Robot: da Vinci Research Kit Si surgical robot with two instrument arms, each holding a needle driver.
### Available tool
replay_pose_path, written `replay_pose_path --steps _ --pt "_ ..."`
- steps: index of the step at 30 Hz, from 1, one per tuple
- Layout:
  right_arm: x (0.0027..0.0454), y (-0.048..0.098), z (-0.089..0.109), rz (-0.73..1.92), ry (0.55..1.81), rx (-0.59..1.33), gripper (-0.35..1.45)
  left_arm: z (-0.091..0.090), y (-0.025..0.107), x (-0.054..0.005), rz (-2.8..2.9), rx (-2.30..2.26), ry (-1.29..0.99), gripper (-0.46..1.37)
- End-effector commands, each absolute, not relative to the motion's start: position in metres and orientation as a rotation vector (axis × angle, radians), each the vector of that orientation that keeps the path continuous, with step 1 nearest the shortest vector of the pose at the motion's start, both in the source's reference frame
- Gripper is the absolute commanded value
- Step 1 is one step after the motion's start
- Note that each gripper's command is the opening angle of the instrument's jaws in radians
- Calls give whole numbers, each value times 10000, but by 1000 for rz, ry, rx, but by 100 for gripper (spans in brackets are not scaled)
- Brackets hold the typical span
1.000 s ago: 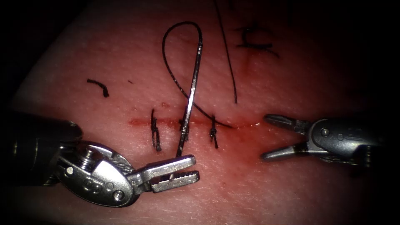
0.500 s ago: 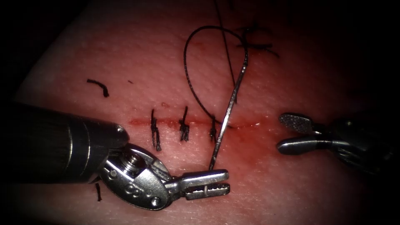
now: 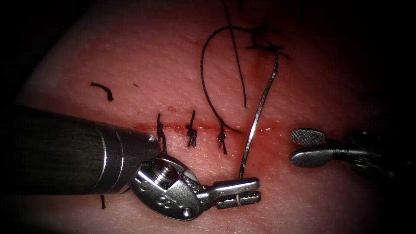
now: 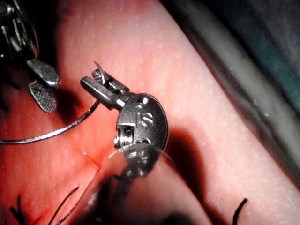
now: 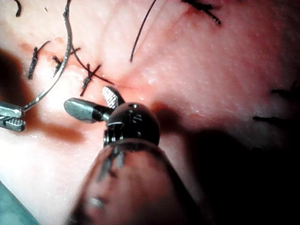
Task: Wound Closure
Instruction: Pass the needle from the left hand to the right hand
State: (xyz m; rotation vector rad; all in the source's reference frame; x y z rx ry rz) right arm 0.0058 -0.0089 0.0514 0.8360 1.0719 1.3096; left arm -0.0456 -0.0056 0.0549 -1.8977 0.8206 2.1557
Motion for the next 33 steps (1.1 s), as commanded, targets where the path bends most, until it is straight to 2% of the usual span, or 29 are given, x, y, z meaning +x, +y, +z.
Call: replay_pose_path --steps 1,4,10,33 --pt "59 -87 513 1330 1071 846 75 549 -56 -457 2161 -1904 814 -35" --pt "58 -84 511 1405 1060 869 78 548 -58 -461 2159 -1915 812 -35" --pt "59 -77 504 1462 1092 905 102 549 -59 -468 2156 -1927 810 -35" --pt "93 -73 496 1522 1104 907 95 540 -67 -480 2154 -1939 807 -35"
